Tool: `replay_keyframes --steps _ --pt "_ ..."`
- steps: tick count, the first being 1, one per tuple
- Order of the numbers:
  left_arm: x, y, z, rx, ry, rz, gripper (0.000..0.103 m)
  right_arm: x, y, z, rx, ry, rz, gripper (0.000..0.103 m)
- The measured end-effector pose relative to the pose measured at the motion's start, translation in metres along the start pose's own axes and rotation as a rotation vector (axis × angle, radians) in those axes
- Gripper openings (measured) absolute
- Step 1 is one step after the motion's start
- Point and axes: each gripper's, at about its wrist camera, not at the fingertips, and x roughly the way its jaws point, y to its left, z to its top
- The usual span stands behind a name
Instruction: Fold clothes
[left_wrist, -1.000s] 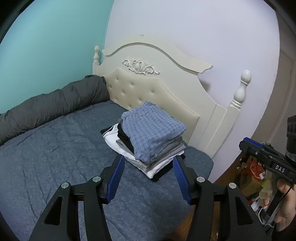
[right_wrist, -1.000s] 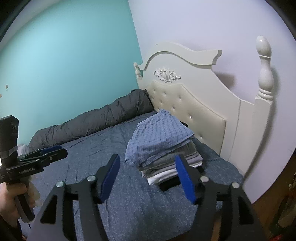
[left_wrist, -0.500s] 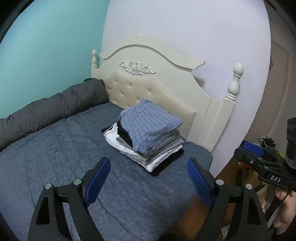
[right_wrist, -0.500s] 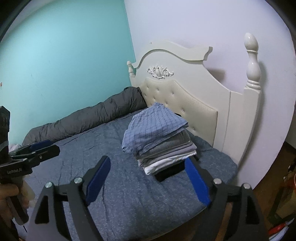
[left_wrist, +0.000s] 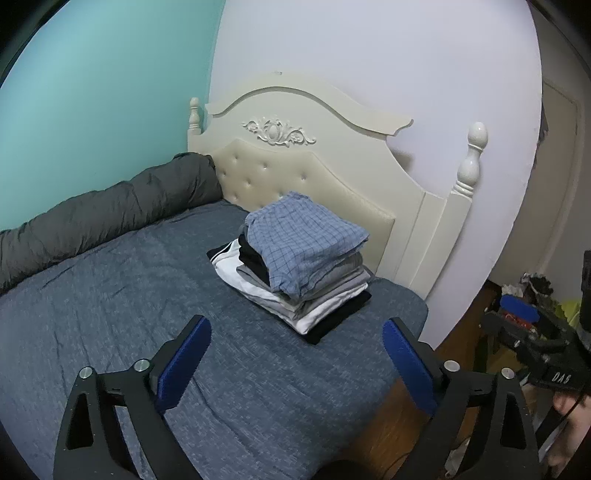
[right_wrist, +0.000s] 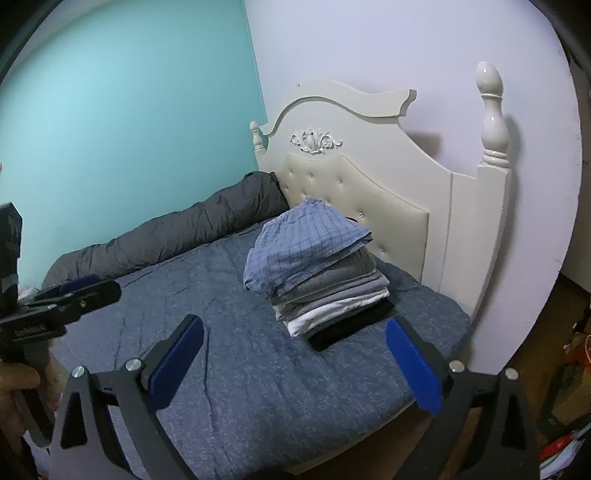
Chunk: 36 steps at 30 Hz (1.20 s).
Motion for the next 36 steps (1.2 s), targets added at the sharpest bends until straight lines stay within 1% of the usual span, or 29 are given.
replay_keyframes --steps 1,2,9,14,22,33,36 --pt "-0.001 -0.001 0.000 0.003 -0.004 0.006 0.102 -0.001 0.001 -0.002 -0.001 -0.002 -0.005 0.100" --pt "-0.002 -0.002 -0.001 0.007 -0.008 0.012 0.103 -0.001 0.001 -0.002 0.002 -0.003 -0.008 0.101" --pt "-0.008 0.001 -0.004 -0.004 -0.013 0.022 0.103 -0.006 -0.001 -0.003 0.022 -0.011 -0.035 0.102" --pt "-0.011 0.007 -0.009 -0.019 -0.008 0.024 0.103 -0.012 0.001 -0.007 0.003 -0.011 -0.064 0.102" --pt "-0.016 0.007 -0.016 -0.008 -0.013 0.044 0.103 -0.017 0.003 -0.013 -0.004 -0.012 -0.071 0.102" --pt "-0.018 0.005 -0.023 0.000 -0.008 0.014 0.103 -0.019 0.004 -0.017 -0.014 -0.019 -0.087 0.102" --pt "-0.018 0.004 -0.025 0.009 -0.008 0.020 0.103 -0.019 0.005 -0.017 -0.012 -0.018 -0.086 0.102"
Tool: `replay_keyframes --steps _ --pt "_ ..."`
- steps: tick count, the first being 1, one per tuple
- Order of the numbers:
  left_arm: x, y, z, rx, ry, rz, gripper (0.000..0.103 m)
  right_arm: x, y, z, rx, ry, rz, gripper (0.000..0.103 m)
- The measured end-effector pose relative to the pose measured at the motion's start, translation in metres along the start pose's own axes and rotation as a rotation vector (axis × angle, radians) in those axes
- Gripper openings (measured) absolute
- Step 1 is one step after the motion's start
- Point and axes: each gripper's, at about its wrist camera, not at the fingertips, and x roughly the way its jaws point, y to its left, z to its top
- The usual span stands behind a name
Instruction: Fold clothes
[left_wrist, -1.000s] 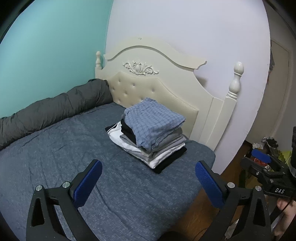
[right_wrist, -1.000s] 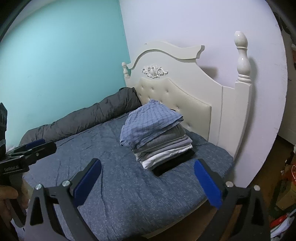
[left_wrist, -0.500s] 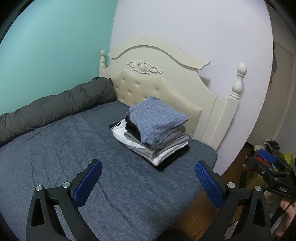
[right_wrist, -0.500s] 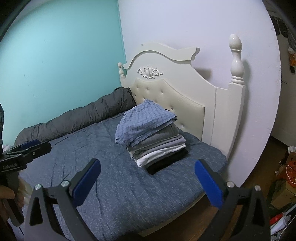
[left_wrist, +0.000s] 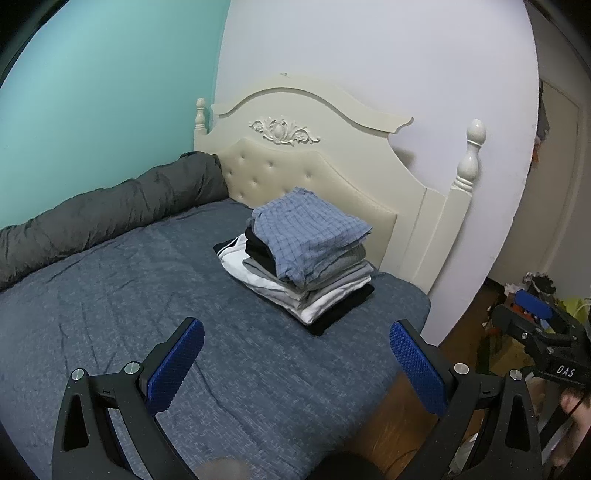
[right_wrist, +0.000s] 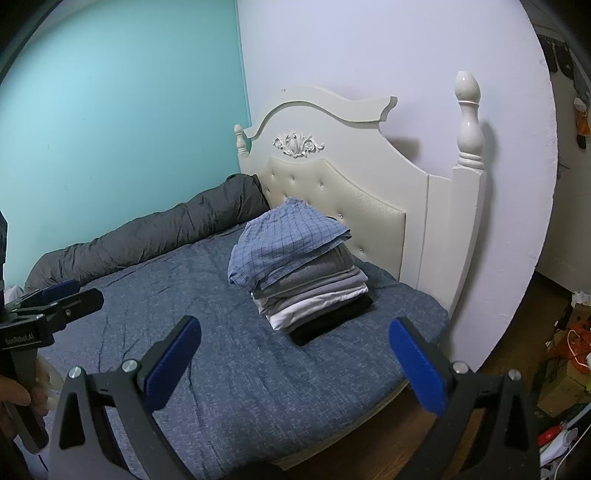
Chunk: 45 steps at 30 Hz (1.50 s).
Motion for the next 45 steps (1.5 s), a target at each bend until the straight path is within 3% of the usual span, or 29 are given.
replay_keyframes --steps 45 --pt "-0.0044 -0.0019 -0.0085 0.000 0.003 0.004 0.103 0.0010 -0.0019 -0.0092 0.010 0.008 -0.020 0.102"
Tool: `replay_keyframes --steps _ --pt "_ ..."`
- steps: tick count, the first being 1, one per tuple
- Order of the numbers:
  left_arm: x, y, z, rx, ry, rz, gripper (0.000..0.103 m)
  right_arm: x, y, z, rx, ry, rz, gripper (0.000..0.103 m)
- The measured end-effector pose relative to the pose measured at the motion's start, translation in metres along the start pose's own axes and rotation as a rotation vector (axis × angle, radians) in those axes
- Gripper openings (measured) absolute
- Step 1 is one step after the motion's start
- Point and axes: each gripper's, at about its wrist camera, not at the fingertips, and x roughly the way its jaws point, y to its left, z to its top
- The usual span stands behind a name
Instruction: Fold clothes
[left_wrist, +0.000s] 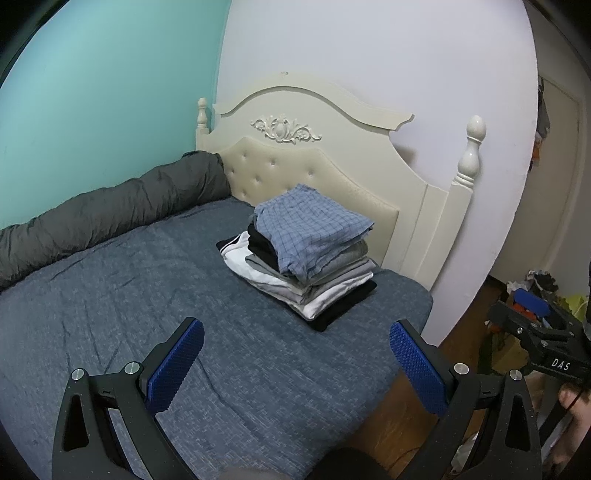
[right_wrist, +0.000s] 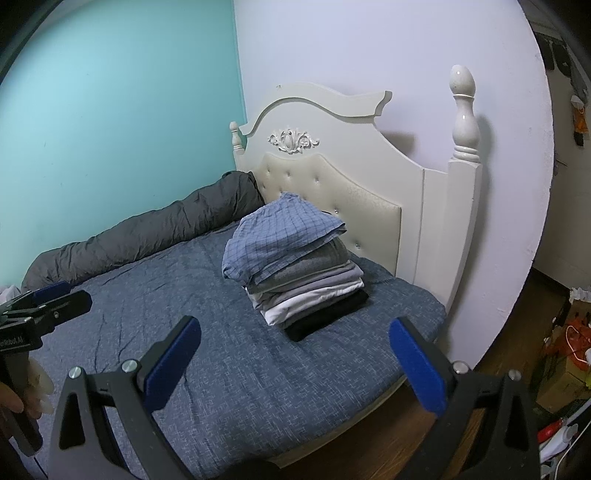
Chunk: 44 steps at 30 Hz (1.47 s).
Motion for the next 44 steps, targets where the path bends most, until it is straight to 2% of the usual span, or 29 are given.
replay_keyframes --steps 29,44 --pt "0.0050 0.0027 -0.0022 -0.011 0.013 0.005 0.103 0.0042 -0.0023 -0.0004 0.004 0.008 0.004 0.102" --pt "0.0027 0.0031 -0.0034 -0.019 -0.011 -0.002 0.102 0.0048 -0.0025 -0.0019 0.009 0.013 0.004 0.102"
